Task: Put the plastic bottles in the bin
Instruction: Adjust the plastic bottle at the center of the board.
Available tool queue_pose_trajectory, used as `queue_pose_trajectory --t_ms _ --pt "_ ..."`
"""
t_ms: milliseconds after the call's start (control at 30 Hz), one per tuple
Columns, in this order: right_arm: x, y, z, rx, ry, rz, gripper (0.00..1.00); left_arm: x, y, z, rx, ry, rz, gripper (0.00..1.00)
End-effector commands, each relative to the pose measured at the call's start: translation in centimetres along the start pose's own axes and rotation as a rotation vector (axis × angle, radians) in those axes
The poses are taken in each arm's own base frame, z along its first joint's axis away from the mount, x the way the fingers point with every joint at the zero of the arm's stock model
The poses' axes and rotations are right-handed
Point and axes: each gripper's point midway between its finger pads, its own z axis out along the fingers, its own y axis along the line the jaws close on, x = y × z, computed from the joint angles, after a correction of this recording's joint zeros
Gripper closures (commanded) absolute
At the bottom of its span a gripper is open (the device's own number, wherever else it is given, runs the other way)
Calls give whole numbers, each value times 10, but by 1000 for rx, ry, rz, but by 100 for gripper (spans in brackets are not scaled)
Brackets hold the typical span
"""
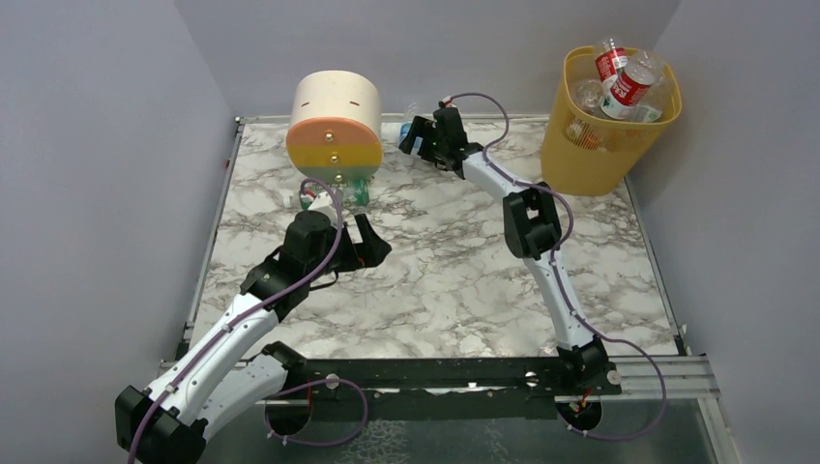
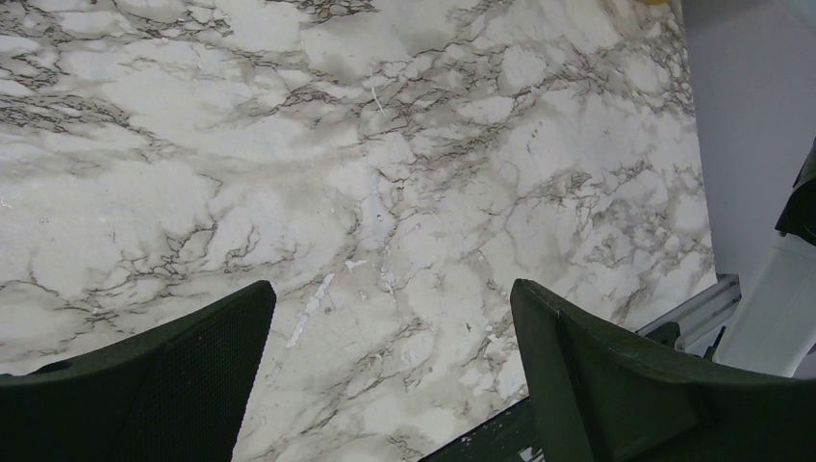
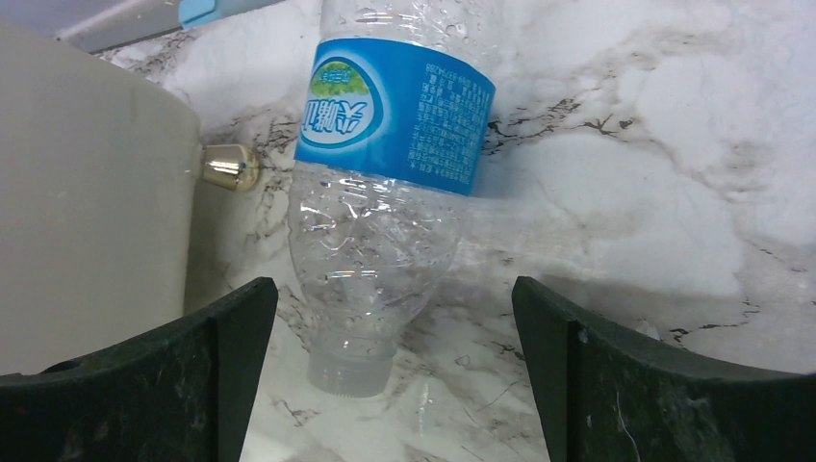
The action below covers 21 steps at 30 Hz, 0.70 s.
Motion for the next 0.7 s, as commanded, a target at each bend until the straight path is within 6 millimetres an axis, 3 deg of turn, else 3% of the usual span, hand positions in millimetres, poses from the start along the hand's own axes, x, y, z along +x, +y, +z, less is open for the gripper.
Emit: queue_pose_trajectory --t_ms 0,500,667 --pt "-5 13 9 -30 -43 24 5 -11 -3 -3 -4 -28 0 1" --pt "16 5 34 -51 -40 114 12 -11 -3 -3 -2 -27 8 1" --pt "23 1 37 -43 -29 131 20 -10 -2 -2 -5 -23 9 1"
